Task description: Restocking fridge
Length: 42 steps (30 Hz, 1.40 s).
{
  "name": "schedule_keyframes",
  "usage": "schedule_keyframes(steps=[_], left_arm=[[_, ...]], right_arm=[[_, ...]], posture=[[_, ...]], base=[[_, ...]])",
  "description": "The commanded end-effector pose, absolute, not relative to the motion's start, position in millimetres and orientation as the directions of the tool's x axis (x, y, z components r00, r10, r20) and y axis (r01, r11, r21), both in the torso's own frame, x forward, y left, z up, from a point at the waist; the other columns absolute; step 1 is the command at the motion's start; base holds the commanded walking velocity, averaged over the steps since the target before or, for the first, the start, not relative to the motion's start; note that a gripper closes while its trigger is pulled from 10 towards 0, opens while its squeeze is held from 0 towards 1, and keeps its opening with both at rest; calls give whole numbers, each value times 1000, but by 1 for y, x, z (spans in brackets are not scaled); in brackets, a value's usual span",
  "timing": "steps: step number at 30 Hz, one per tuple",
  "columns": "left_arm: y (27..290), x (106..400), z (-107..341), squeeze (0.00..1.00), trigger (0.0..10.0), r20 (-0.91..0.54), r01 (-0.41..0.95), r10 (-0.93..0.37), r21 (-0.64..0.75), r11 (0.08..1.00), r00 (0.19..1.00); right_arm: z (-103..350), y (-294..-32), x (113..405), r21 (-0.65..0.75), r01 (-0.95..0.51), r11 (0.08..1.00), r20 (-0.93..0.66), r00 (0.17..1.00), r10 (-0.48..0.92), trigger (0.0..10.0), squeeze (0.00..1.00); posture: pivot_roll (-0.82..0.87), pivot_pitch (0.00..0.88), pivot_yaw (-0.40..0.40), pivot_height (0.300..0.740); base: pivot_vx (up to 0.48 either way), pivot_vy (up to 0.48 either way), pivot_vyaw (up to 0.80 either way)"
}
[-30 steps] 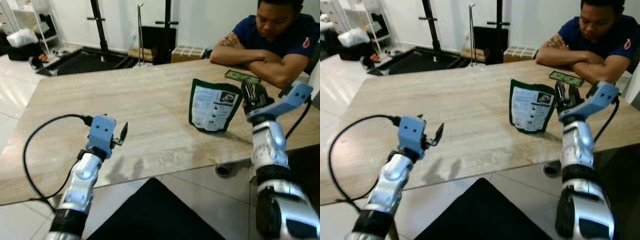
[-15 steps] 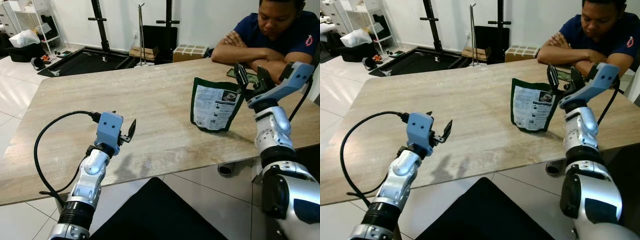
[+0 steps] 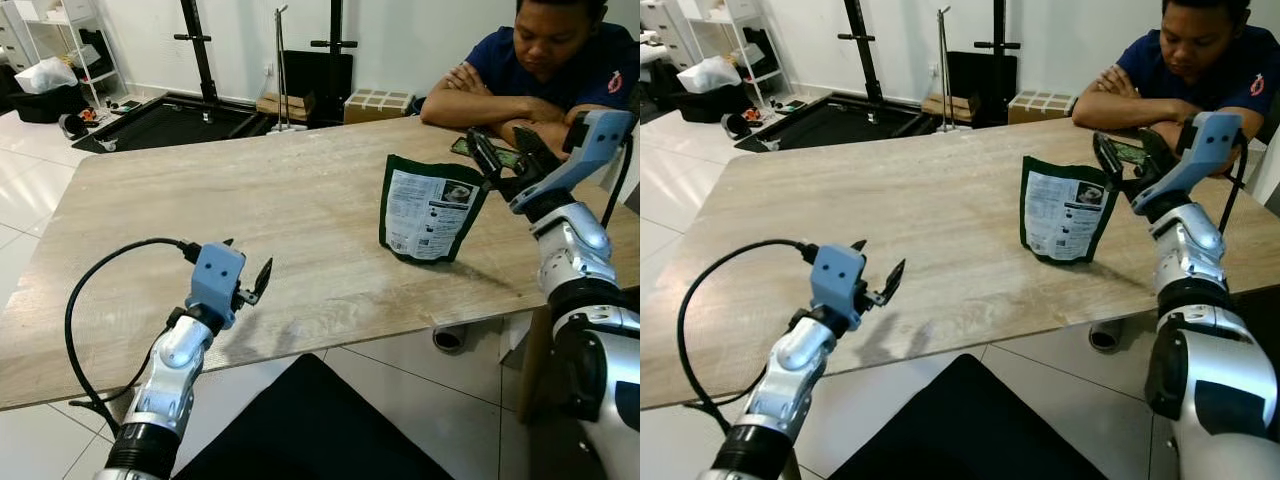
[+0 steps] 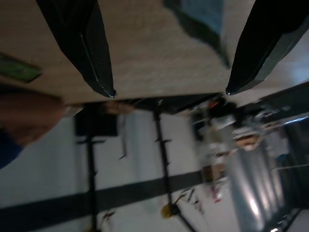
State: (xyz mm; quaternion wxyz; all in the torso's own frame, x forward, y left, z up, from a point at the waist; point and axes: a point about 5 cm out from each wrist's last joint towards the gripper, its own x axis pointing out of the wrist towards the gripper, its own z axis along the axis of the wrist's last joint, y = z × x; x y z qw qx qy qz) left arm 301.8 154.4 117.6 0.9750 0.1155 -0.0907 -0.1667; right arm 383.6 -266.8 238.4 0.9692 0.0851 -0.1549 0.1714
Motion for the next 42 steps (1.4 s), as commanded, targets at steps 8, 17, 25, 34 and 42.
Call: schedule_keyframes(steps=[8, 17, 25, 34, 42], left_arm=[[156, 298, 118, 0, 10000, 144, 318, -362, 259, 912, 921], [154, 296, 115, 0, 10000, 124, 338, -379, 263, 904, 917], [151, 296, 113, 0, 10000, 115, 353, -393, 270, 896, 912], [153, 296, 112, 0, 10000, 105, 363, -403, 275, 890, 909], [150, 301, 112, 0, 10000, 87, 382, -419, 280, 881, 904]], right_arm=[[219, -254, 384, 79, -425, 902, 225, 889, 399, 10000, 0], [209, -253, 383, -35, -397, 917, 134, 907, 398, 10000, 0], [209, -255, 383, -88, -372, 924, 120, 917, 380, 10000, 0], [209, -251, 381, -128, -476, 870, 67, 871, 486, 10000, 0], [188, -240, 377, -134, -608, 782, -99, 794, 600, 8588, 0]], posture=[[-45, 0, 0, 740], [-49, 0, 3, 740], [-54, 0, 8, 740], [-56, 0, 11, 740], [-63, 0, 14, 740]], base=[[0, 0, 0], [0, 0, 0], [0, 0, 0], [0, 0, 0], [0, 0, 0]])
